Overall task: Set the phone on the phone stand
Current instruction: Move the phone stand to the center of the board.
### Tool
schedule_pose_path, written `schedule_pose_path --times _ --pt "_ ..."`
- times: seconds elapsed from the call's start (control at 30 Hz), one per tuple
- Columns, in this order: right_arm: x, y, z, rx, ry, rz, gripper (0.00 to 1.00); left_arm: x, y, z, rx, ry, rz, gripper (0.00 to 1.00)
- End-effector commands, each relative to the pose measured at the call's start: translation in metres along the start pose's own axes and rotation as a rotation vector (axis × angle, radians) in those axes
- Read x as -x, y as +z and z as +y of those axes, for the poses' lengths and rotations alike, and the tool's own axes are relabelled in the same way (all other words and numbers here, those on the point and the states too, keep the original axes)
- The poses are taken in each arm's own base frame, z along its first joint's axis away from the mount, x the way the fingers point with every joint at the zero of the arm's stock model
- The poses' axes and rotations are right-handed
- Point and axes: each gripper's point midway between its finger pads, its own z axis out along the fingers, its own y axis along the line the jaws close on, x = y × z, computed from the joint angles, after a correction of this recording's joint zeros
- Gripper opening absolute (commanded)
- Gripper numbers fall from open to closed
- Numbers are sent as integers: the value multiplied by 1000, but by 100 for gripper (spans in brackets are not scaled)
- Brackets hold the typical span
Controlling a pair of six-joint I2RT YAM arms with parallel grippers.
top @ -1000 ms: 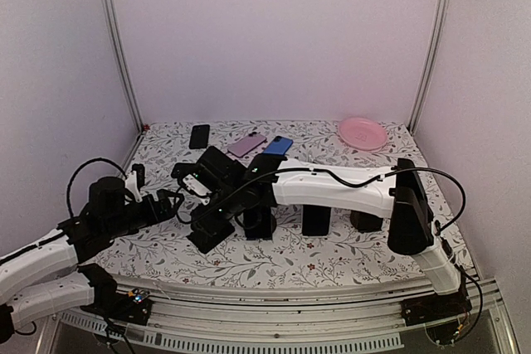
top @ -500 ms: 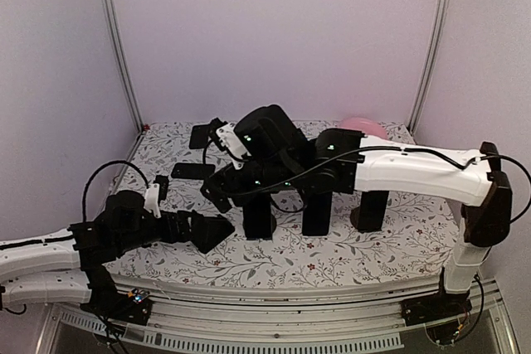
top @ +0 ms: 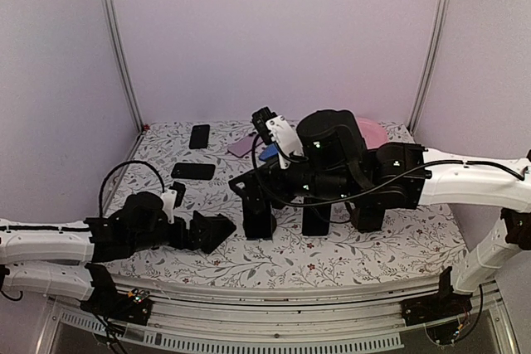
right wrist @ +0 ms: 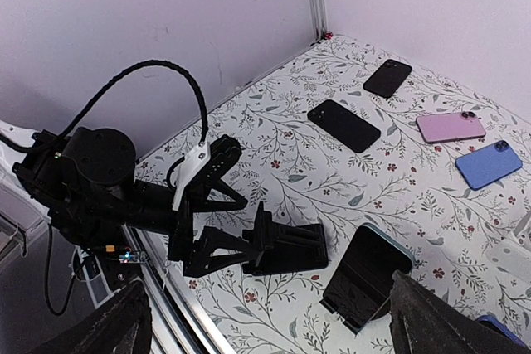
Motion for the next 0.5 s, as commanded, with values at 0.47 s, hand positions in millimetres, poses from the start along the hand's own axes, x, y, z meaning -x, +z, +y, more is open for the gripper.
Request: schedule_pose_path --times 0.47 --pt "5 -34 -13 -10 42 -76 99 23 2 -48 -180 120 -19 96"
